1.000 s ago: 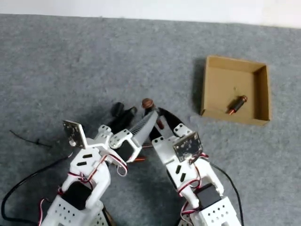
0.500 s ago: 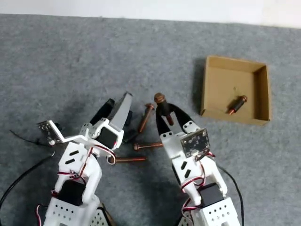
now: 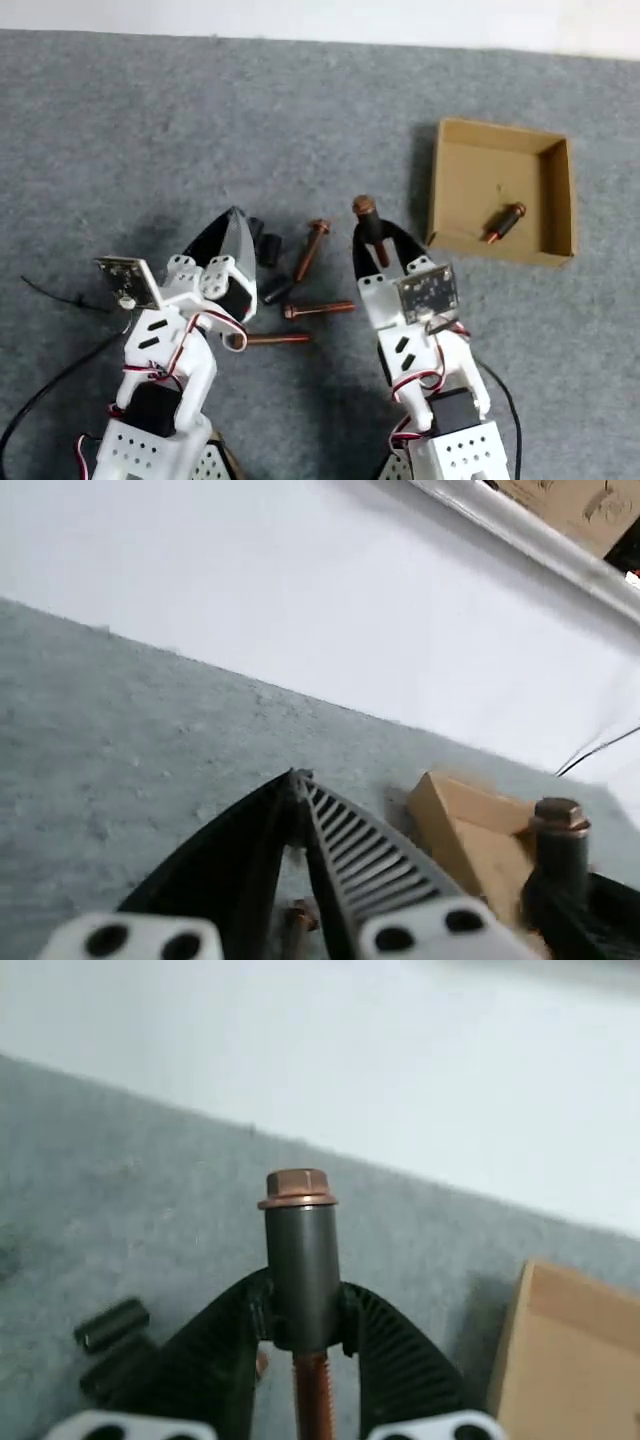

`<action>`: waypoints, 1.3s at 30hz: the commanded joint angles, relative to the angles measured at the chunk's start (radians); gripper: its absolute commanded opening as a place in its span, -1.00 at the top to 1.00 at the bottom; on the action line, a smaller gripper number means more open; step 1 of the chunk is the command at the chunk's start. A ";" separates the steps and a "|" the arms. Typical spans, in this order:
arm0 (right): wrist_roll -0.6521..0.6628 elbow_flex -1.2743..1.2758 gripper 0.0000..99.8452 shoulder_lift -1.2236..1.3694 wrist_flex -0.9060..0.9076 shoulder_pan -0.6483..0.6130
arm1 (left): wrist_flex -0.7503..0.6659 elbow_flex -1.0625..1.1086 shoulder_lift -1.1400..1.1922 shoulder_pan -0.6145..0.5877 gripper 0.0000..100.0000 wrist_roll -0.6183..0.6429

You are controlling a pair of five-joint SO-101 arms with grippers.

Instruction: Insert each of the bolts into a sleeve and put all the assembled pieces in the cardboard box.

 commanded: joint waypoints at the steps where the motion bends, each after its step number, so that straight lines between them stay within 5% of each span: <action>1: 0.003 0.102 0.99 -0.019 0.016 0.053 | 0.107 -0.035 -0.010 -0.005 0.99 -0.239; 5: 0.003 0.101 0.99 -0.019 0.013 0.131 | 0.152 -0.042 -0.012 -0.007 0.99 -0.422; 14: -0.017 -0.059 0.99 0.079 0.018 0.223 | 0.206 -0.041 -0.012 -0.008 0.99 -0.460; 18: -0.049 -0.292 0.99 0.394 0.015 0.229 | 0.206 -0.031 -0.012 -0.007 0.99 -0.569; 29: -0.373 -1.032 0.99 1.394 0.016 0.415 | 0.204 0.004 -0.012 -0.005 0.99 -0.577; 39: -0.399 -1.199 0.99 1.725 0.015 0.430 | 0.178 0.007 -0.012 -0.001 0.99 -0.577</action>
